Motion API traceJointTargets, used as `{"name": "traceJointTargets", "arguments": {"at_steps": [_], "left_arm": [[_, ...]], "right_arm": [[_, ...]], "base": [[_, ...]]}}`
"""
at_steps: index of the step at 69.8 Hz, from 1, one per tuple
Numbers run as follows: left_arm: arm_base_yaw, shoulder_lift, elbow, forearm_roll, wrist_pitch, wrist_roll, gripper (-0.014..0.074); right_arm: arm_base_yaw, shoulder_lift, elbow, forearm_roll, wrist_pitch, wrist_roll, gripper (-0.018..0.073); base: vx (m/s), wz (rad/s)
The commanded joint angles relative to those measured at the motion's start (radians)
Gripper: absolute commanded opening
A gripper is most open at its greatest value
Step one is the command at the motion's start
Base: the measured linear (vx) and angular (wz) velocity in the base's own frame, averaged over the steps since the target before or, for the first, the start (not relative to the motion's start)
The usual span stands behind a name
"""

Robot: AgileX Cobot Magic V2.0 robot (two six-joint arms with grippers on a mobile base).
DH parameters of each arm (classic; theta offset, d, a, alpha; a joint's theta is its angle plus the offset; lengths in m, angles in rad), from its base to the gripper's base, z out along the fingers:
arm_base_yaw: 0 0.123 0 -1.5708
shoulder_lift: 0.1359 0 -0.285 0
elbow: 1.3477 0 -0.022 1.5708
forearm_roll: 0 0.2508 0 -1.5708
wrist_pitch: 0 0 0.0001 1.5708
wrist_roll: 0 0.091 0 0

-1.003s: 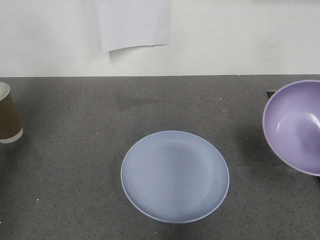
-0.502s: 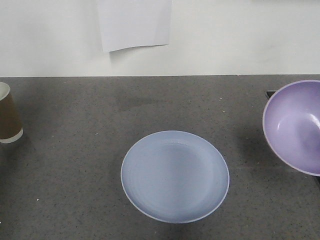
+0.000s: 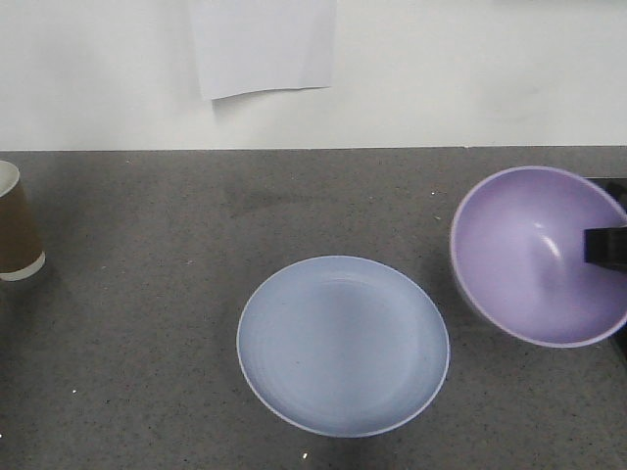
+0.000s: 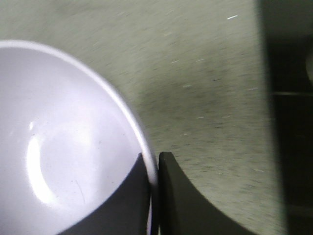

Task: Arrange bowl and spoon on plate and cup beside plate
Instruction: 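Lower the lilac bowl onto the plate center and open the right gripper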

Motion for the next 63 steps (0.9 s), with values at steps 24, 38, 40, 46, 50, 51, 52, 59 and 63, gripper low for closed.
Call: {"name": "traceJointTargets", "arguments": {"at_steps": [24,38,40,46,50,51,52,59,63], "left_arm": [[-0.001,-0.029,-0.027,-0.016,-0.039,-0.007,-0.0006],[-0.001,-0.029,-0.027,-0.016,-0.038,-0.007,-0.0006],[-0.001,-0.029,-0.027,-0.016,-0.038,-0.007,-0.0006],[-0.001,-0.029,-0.027,-0.016,-0.038,-0.007,-0.0006],[-0.001,-0.029,-0.027,-0.016,-0.038,-0.007,-0.0006],[-0.001,-0.029,-0.027,-0.016,-0.038,-0.007,-0.0006],[-0.001,-0.029,-0.027,-0.016,-0.038,-0.007,-0.0006],[-0.001,-0.029,-0.027,-0.016,-0.038,-0.007,-0.0006],[-0.001,-0.029,-0.027,-0.016,-0.038,-0.007,-0.0006]], "right_arm": [[0.163,0.299,-0.027,0.224,-0.214,-0.198,-0.0003],[0.243,0.431,-0.027,0.139,-0.317,-0.099,-0.0003],[0.245,0.453,-0.027,0.137,-0.320,-0.093,-0.0003],[0.261,0.503,-0.027,0.129,-0.332,-0.092,-0.0003],[0.272,0.526,-0.027,0.130,-0.344,-0.092,-0.0003],[0.275,0.531,-0.027,0.131,-0.347,-0.092,-0.0003],[0.277,0.535,-0.027,0.131,-0.348,-0.092,-0.0003],[0.291,0.555,-0.027,0.134,-0.371,-0.092,-0.0002],[0.291,0.558,-0.027,0.139,-0.374,-0.091,0.0001]], "base": [[0.00,0.00],[0.00,0.00],[0.00,0.00],[0.00,0.00],[0.00,0.00],[0.00,0.00],[0.00,0.00],[0.00,0.00],[0.00,0.00]]}}
